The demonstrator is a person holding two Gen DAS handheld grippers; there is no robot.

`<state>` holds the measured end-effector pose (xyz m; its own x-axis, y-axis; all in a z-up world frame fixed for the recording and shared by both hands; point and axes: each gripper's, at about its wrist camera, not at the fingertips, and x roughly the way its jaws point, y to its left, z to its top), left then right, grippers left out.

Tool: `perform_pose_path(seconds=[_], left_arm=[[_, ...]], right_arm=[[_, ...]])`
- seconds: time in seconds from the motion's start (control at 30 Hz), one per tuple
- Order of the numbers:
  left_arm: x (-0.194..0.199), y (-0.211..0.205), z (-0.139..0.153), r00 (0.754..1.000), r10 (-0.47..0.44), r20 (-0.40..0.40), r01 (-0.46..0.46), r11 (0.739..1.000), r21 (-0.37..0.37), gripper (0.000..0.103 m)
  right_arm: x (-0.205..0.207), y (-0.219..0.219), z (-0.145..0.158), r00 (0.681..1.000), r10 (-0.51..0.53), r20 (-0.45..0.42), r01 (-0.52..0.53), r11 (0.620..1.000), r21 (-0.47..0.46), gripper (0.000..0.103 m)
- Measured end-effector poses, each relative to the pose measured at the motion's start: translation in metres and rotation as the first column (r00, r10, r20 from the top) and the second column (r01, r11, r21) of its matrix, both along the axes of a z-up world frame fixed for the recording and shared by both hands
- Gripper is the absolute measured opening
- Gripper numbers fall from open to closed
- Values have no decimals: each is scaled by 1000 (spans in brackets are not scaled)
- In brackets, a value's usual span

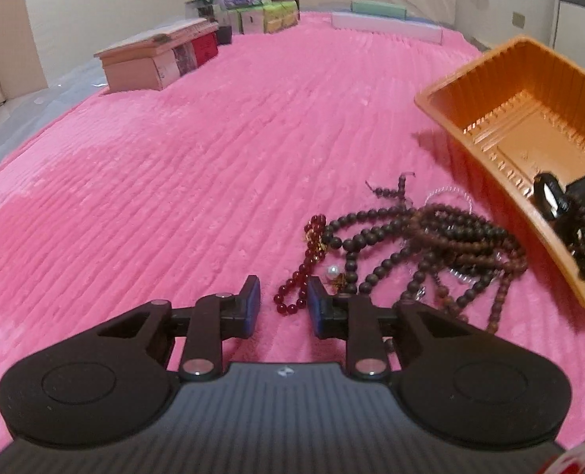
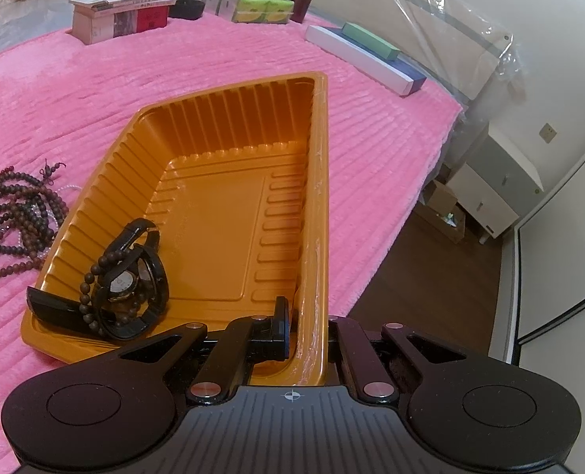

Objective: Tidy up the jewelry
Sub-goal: 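Move the open left tool back over the jewelry pile, then grasp the small red bead bracelet with the left tool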

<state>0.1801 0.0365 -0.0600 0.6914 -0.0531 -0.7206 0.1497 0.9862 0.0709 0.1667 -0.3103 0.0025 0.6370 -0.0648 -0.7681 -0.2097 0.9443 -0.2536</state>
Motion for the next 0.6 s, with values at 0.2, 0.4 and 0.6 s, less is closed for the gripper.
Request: perform_pose_path(seconds=[0.2,0.4,0.6], left_arm=[[4,1,-5,1000,-21,-21,21,1000,-5,16],[-6,3,10,1000,-9,20,8,1000,11,9],[-16,7,31,998,-9,66,9,1000,6,8]], right_arm=[[1,-1,-1,1000,-3,-2,3,1000,-2,5],[1,-1,-1,1000,-2,1,2,1000,-3,5],[1,-1,-1,1000,-3,0,3,1000,-3,5]])
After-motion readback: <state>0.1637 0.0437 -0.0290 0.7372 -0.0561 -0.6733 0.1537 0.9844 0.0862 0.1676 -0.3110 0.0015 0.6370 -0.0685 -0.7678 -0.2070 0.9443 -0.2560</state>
